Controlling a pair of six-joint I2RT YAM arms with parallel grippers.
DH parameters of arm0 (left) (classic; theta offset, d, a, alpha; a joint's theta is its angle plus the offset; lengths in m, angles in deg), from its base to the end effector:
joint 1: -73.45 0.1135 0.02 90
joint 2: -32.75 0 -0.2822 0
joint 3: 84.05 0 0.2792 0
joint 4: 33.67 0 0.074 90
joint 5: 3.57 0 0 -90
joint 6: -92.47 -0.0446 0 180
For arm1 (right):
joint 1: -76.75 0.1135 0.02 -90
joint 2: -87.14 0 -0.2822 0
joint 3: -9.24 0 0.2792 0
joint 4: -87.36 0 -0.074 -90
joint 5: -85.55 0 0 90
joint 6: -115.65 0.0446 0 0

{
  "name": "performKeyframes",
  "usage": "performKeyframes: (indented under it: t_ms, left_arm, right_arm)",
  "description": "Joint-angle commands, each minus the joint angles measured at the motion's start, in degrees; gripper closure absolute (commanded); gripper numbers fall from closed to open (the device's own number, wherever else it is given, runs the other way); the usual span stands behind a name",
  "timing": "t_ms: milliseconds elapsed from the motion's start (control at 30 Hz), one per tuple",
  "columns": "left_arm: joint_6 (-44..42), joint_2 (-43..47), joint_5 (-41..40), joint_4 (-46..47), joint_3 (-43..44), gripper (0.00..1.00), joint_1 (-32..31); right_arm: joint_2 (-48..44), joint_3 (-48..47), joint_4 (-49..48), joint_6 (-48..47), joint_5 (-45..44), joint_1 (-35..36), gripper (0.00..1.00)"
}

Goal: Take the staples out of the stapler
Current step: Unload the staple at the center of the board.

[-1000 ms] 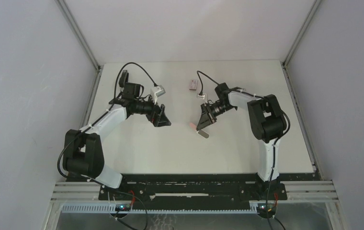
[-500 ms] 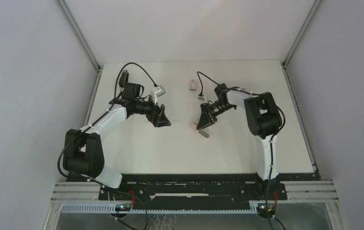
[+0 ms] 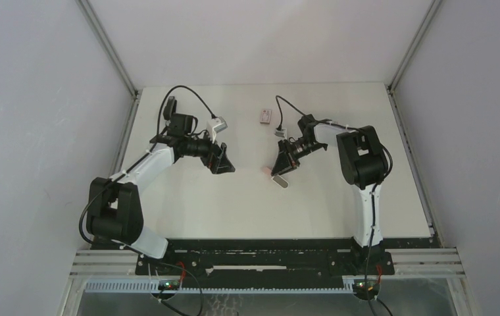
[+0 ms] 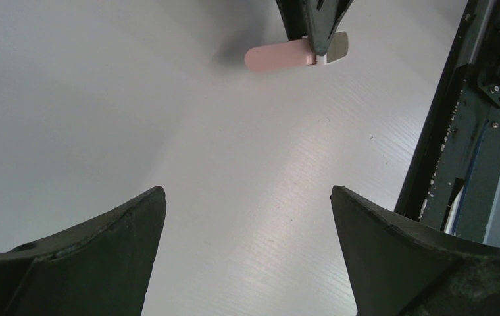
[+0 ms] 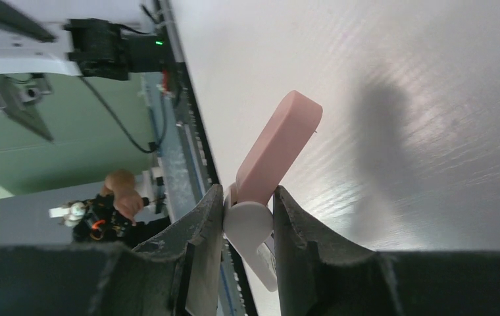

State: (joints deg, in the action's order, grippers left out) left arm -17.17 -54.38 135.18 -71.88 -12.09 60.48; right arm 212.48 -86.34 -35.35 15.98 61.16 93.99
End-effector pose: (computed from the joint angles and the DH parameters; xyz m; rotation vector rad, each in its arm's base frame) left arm 0.3209 -0.1083 0.2393 0.9707 2.0977 -0.9899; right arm 0.3990 0.1663 0.1128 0.6510 -2.5342 -1.6871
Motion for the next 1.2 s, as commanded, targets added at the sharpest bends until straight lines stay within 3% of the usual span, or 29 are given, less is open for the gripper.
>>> performKeyframes:
  t_ms: [0, 167, 467, 667, 800, 1067, 1167]
  left_arm:
    - [1.58, 5.06, -1.60, 6.54, -2.42, 0.00, -0.15]
    - [4.76, 11.45, -11.78, 17.11, -6.85, 0.00, -4.25]
    - [3.49, 16.64, -29.92, 31.71, -16.50, 0.00, -20.12]
    - [6.62, 13.37, -38.14, 48.00, -23.28, 0.00, -26.22]
    - [10.39, 9.90, -47.91, 59.39, -26.15, 0.00, -30.59]
    - [2.25, 2.20, -67.82, 84.23, -32.08, 0.00, -41.95]
    - [0.10, -0.82, -70.59, 89.40, -32.14, 0.00, -44.71]
  right_arm:
    - [-7.12, 0.92, -3.95, 3.91, 13.61, -3.23, 0.73]
    - [-9.54, 5.82, -18.12, 19.50, 18.04, -4.83, 0.74]
    - [-10.76, 15.42, -46.97, 49.78, 14.76, -6.11, 0.77]
    - [-10.36, 15.58, -46.76, 51.51, 14.67, -7.89, 0.77]
    - [-10.49, 15.56, -46.16, 51.68, 14.62, -8.76, 0.77]
    - [-10.08, 15.46, -46.29, 52.01, 15.12, -9.15, 0.77]
    - [-10.05, 15.49, -46.20, 51.80, 15.21, -9.15, 0.77]
